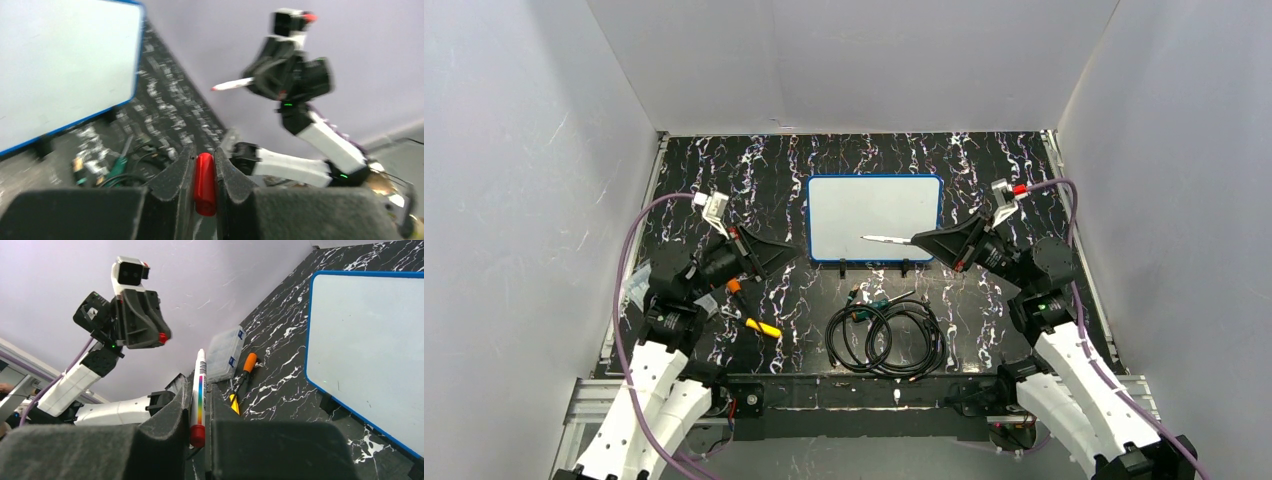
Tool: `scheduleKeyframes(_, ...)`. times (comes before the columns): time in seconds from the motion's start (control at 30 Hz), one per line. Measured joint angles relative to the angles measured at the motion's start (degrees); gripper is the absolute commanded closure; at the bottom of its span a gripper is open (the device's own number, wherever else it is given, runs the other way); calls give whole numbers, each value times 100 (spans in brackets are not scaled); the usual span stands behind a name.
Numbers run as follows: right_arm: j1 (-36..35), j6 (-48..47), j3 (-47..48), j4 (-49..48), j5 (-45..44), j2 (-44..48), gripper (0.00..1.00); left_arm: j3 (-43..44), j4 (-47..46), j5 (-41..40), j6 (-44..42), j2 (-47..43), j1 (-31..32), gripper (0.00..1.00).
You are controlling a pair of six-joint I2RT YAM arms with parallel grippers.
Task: Write a sentence on the whiteboard
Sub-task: Place the pen cap at the center of the board.
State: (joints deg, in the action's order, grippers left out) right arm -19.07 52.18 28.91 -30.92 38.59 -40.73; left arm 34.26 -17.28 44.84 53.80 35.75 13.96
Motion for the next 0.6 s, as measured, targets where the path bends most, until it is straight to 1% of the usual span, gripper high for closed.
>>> scheduleKeyframes(0.07, 0, -199, 114, 280, -35, 20, 99, 35, 813, -415, -599, -48, 59, 100)
scheduleKeyframes(0.13, -2, -439, 190, 531, -133, 70, 99, -20, 1460, -920, -1008, -37, 149, 100)
scheduleKeyframes(0.27, -15, -914, 212, 1038, -533, 245, 99, -387, 2098, -1906, -1434, 271, 527, 100)
scheduleKeyframes(0.4, -70, -1357, 212, 1377, -970, 323, 99, -509, 2376, -2765, -1700, 1217, 1281, 100)
scheduleKeyframes(0.47, -111, -1530, 212, 1508, -1163, 310, 99, -522, 2343, -3042, -1808, 1720, 1565, 97)
scheduleKeyframes(0.53, -184, -1694, 212, 1600, -1338, 258, 99, -579, 2251, -3272, -1886, 2090, 1676, 93)
scheduleKeyframes(0.6, -284, -1829, 210, 1683, -1517, 208, 99, -632, 2116, -3471, -1950, 2367, 1696, 91)
